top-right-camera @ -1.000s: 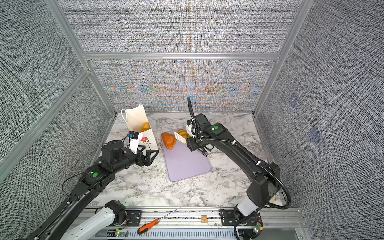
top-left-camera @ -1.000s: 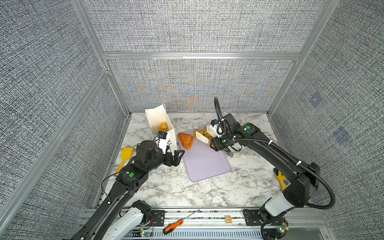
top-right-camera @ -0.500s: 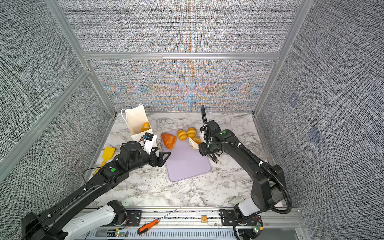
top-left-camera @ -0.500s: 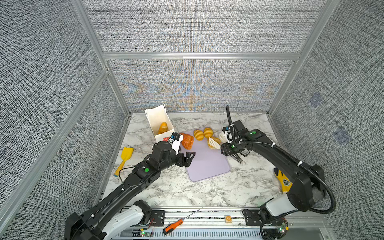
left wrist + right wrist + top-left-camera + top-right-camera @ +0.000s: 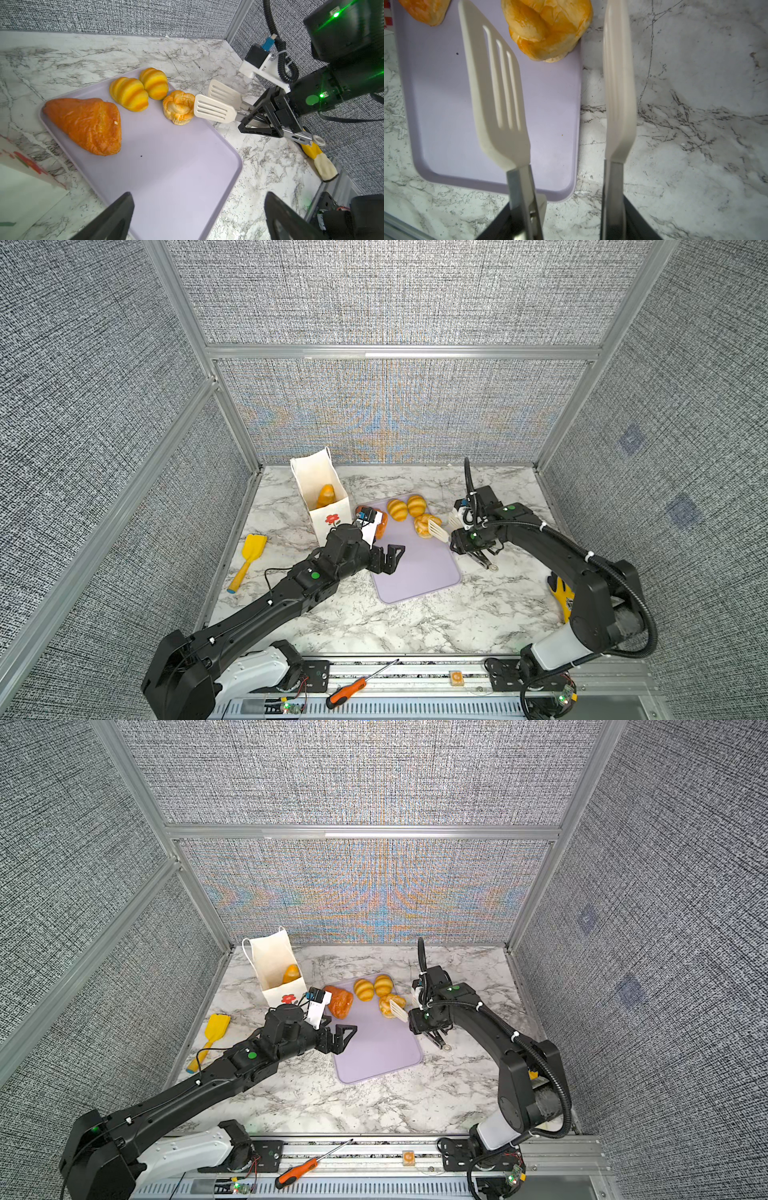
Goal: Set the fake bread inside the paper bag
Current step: 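Move the open tongs back over the tray with the right gripper, then lower the tongs onto the round flaky bun on the tray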
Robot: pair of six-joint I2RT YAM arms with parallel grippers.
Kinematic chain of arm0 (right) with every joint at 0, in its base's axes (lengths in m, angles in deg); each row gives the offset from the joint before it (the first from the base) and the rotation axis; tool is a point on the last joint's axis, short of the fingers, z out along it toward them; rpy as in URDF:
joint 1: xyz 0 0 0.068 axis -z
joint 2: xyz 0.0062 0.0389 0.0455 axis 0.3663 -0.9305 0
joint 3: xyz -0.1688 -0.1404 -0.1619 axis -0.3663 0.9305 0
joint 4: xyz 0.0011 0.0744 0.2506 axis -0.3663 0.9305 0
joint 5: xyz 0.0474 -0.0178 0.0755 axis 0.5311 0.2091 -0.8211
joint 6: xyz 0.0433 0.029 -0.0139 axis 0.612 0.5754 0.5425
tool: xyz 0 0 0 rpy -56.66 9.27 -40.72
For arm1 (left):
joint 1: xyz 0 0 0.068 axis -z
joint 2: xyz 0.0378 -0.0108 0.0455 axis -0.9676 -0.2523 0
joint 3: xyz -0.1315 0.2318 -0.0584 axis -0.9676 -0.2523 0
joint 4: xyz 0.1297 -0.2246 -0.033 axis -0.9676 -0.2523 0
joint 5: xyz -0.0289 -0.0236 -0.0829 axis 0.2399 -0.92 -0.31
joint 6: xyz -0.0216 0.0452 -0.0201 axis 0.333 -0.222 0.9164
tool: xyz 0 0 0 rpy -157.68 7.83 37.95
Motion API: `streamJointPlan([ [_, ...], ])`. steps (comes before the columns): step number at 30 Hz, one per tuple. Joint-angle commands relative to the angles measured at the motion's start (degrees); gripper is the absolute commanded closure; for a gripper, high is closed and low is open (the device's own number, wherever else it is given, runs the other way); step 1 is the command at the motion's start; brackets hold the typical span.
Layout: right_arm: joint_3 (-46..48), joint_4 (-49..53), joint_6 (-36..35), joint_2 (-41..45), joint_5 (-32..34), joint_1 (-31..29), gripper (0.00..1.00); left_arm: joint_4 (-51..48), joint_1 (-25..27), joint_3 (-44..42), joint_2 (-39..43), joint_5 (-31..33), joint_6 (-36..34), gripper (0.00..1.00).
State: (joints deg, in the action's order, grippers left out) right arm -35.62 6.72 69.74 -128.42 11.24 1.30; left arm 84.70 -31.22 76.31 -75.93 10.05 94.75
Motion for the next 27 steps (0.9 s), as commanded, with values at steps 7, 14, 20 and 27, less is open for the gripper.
streamJointPlan([
  [7, -3.58, -3.17, -1.67, -5.94, -3.63, 0.51, 0.39, -1.22, -0.10, -1.32, 1.99, 7.58, 0.04, 0.01],
  [14, -3.47, -1.46, -2.01, -7.37, -6.88, -1.07, 0.39, -3.69, -0.48, -2.88, 5.17, 10.99, 0.58, 0.01],
  [20, -3.86, 1.47, -2.04, -7.51, -6.47, -3.83, 0.39, -4.25, -0.91, -3.42, 6.35, 11.36, 0.49, 0.01],
  [27, -3.97, 3.47, 0.86, -4.32, -4.76, -6.14, 0.40, -4.42, -1.01, -4.00, 7.02, 11.11, 0.62, 0.01],
])
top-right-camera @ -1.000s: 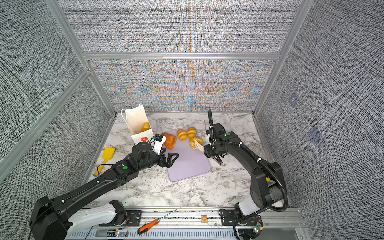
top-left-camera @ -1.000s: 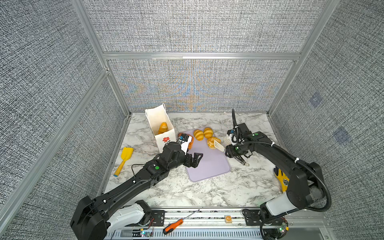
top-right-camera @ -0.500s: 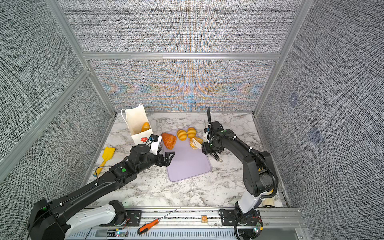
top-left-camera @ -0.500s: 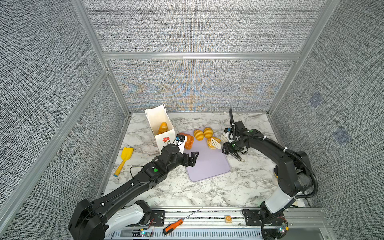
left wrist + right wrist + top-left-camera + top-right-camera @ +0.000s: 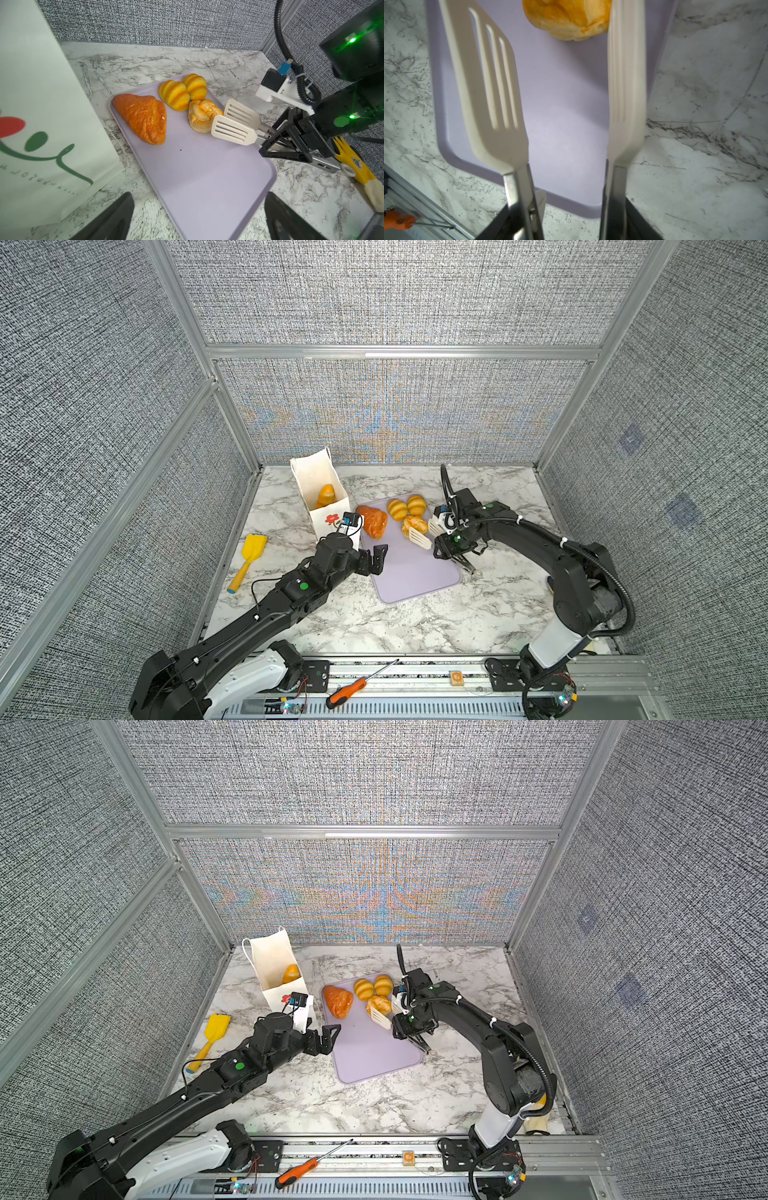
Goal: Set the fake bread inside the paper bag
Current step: 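Lower the tongs onto the round flaky bun on the tray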
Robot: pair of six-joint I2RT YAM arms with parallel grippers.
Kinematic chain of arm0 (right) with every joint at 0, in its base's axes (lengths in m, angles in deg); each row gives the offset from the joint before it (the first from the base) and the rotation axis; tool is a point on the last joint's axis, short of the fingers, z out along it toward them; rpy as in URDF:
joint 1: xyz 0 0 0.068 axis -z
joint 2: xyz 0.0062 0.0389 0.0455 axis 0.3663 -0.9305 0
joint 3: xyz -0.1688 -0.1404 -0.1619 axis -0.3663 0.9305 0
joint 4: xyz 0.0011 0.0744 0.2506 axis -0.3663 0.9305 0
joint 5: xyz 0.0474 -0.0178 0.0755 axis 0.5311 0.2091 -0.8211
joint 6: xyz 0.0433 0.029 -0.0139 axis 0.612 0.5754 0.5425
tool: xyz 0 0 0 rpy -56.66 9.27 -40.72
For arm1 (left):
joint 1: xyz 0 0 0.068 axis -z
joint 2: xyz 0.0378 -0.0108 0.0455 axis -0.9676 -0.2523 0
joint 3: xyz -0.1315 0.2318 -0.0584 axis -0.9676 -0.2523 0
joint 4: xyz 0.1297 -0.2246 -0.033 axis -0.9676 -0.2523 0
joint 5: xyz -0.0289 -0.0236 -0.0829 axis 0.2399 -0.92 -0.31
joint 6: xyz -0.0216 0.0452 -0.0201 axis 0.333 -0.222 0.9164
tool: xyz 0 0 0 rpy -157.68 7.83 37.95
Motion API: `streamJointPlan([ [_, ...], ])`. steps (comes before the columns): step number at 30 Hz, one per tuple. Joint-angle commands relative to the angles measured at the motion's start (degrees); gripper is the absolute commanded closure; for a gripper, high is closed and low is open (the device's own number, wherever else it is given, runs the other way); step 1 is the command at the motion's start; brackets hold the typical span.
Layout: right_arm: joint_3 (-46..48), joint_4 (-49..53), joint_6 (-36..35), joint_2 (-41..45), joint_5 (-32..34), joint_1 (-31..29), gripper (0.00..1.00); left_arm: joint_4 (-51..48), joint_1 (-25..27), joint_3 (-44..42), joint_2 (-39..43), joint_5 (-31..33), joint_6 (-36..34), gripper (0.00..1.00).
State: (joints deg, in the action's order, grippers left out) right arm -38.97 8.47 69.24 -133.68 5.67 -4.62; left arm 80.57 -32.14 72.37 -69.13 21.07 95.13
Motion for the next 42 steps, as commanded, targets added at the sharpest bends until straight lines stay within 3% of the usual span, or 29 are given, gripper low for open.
streamJointPlan([
  [1, -0.81, 1.99, 1.64, 1.40, 1.16, -0.26, 0.40, -0.33, -0.09, -0.09, 0.23, 0.00, 0.25, 0.01],
  [8, -3.10, 3.56, 1.46, 0.61, 4.28, -0.26, 0.39, 0.20, -0.10, -0.38, 0.27, -0.27, 0.25, 0.01],
  [20, -6.05, 2.64, -2.28, -5.10, 1.58, -0.17, 0.38, -0.65, -0.18, -0.95, 1.22, -0.11, 0.71, 0.01],
  [42, -10.49, 4.18, -4.73, -10.83, 4.27, -0.22, 0.35, -0.29, -0.17, -1.16, 1.00, -0.42, 1.04, 0.01],
])
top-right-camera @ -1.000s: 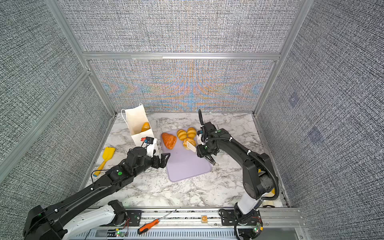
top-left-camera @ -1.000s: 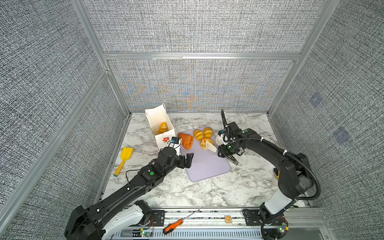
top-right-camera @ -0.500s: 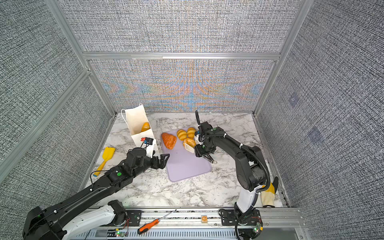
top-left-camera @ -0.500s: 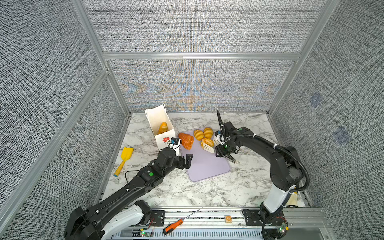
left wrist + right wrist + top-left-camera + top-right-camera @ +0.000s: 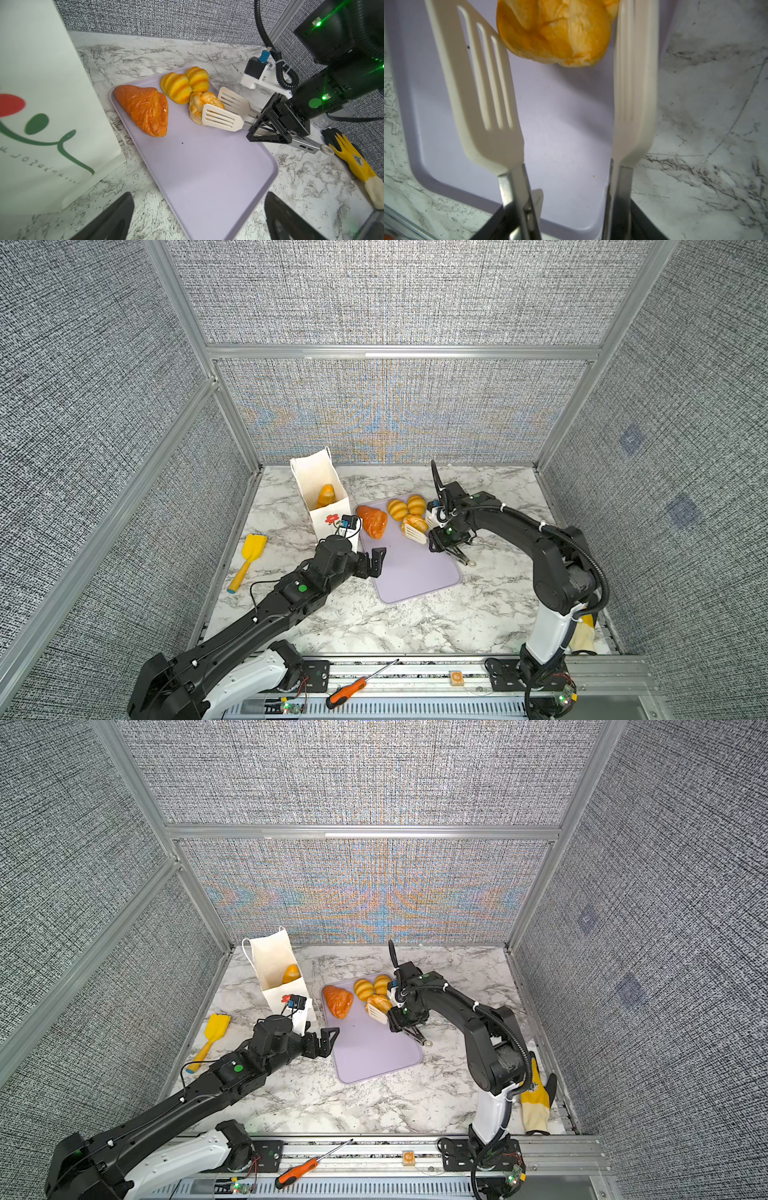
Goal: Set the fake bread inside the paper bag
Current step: 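Close the tongs around the round flaky bun with the right gripper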
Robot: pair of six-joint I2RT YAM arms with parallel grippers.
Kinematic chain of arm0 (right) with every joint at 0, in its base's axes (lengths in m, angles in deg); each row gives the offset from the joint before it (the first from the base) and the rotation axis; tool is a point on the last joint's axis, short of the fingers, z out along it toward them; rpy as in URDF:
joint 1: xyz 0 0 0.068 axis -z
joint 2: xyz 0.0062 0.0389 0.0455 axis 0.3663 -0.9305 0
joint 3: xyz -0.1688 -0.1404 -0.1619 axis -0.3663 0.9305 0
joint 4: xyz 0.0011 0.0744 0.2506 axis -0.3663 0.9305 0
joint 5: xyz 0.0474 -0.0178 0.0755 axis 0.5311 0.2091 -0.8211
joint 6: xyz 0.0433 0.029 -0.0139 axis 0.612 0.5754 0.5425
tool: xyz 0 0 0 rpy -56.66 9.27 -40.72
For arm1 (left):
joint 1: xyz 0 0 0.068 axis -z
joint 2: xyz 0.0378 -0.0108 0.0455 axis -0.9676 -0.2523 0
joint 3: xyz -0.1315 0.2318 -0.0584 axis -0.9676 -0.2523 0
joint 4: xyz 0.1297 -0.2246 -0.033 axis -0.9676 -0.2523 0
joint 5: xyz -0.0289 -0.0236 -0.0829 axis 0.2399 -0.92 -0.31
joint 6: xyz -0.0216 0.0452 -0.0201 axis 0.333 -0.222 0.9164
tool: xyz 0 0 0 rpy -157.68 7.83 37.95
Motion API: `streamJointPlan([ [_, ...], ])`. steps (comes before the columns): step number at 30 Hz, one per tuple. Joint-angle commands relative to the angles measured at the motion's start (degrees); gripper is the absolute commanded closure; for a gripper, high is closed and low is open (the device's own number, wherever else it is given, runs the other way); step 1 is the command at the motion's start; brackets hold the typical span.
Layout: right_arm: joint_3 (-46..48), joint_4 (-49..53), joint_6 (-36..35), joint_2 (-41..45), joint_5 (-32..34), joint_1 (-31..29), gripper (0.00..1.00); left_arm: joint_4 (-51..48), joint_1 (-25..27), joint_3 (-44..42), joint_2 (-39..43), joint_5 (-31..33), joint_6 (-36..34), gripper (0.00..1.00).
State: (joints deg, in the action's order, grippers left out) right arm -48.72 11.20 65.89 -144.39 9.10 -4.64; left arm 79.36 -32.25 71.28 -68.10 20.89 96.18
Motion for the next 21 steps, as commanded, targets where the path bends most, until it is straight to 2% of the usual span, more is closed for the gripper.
streamJointPlan([
  [1, -0.99, 1.71, -1.45, -0.43, 1.39, -0.24, 0.35, 1.04, -0.07, -0.13, -0.16, -0.27, -0.01, 0.01],
  [21, -6.00, 4.15, -1.30, -5.13, 6.25, -2.12, 0.34, 1.73, -0.06, -0.44, -0.55, -0.97, 0.18, 0.01],
])
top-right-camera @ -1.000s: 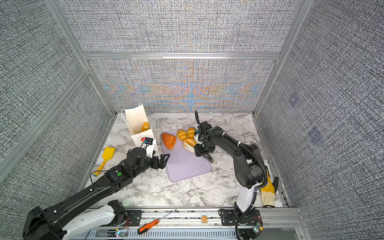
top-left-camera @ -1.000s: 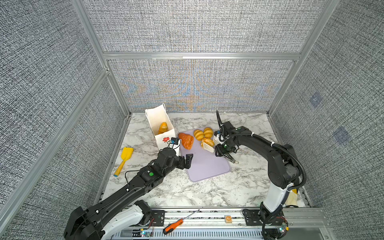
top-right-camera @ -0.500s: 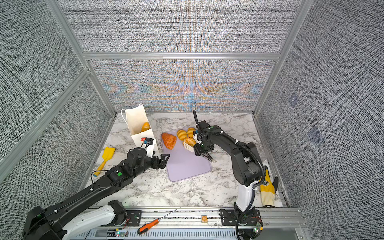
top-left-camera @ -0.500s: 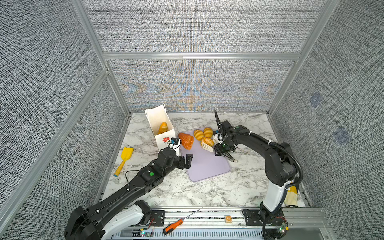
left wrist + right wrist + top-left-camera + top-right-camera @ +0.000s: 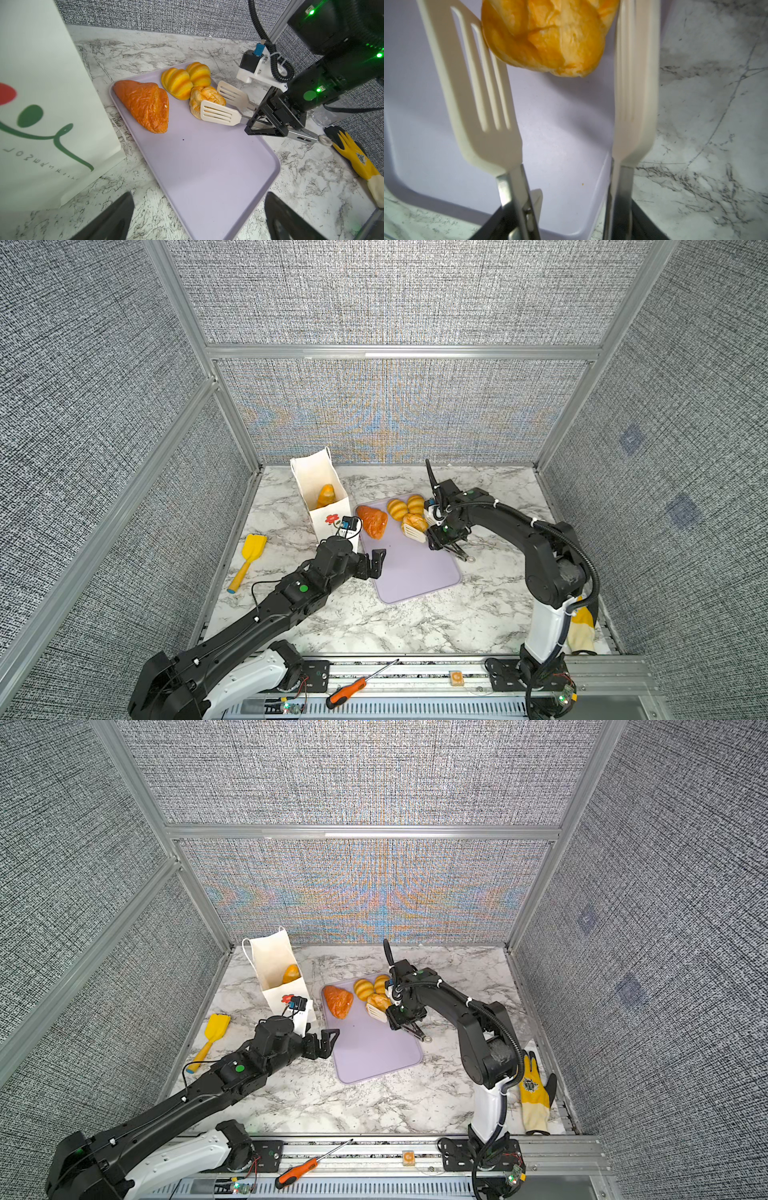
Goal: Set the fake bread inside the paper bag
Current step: 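Close the tongs around the round flaky bun with the right gripper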
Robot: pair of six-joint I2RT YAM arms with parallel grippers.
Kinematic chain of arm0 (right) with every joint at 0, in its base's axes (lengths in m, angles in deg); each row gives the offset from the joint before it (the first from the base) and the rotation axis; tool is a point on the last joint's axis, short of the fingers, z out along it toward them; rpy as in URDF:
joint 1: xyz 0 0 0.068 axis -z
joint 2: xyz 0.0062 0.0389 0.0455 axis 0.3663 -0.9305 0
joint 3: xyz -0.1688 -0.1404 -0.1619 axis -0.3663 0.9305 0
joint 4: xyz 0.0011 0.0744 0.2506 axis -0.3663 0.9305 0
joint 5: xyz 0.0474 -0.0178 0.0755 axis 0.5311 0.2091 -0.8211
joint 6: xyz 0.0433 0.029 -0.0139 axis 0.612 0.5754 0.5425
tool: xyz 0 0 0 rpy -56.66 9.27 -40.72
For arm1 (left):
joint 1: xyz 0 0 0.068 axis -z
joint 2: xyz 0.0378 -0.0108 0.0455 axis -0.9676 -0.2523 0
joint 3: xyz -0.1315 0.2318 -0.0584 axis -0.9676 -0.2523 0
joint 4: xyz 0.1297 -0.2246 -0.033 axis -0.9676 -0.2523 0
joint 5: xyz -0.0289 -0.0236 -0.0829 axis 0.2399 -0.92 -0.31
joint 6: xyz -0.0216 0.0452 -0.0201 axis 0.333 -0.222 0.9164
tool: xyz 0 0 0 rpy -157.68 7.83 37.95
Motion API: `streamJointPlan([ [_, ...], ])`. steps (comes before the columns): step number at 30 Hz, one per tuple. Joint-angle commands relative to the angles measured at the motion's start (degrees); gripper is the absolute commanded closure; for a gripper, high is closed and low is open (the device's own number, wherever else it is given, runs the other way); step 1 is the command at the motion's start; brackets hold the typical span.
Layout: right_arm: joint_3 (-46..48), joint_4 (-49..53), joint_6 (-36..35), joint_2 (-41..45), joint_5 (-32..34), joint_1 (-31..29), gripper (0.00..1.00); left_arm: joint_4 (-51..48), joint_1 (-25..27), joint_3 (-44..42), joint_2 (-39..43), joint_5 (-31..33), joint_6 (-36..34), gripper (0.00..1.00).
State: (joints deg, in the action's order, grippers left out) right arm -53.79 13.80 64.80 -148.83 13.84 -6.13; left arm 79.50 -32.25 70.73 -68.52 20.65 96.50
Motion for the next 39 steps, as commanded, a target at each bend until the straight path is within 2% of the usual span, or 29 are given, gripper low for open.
streamJointPlan([
  [1, -1.36, 1.81, -0.25, -1.20, 1.80, -0.89, 0.34, 1.62, -0.06, 0.12, -0.24, -0.89, -0.14, 0.01],
  [11, -3.20, 3.51, -1.63, -2.31, 1.47, -1.65, 0.36, 1.16, -0.06, -0.26, 0.84, -0.60, -0.07, 0.01],
  [20, -2.60, 7.45, -5.00, -1.75, 1.75, -2.57, 0.51, 1.22, -0.06, -0.02, 0.77, -0.55, -0.32, 0.01],
  [25, -1.29, 8.72, -6.13, 1.12, 2.09, -2.62, 0.52, 1.22, -0.07, 0.26, 0.81, -0.64, -0.42, 0.01],
  [28, -0.25, 9.08, -6.47, 2.68, 2.67, -2.61, 0.51, 1.22, -0.06, 0.33, 0.68, -0.73, -0.43, 0.01],
  [34, 2.09, 7.94, -6.81, 4.14, 2.02, -2.62, 0.41, 1.57, -0.07, 0.34, 0.28, -0.90, -0.49, 0.01],
  [39, 2.52, 6.54, -6.59, 4.63, 1.41, -2.59, 0.38, 1.27, 0.01, 0.34, 0.26, -1.04, -0.33, 0.01],
])
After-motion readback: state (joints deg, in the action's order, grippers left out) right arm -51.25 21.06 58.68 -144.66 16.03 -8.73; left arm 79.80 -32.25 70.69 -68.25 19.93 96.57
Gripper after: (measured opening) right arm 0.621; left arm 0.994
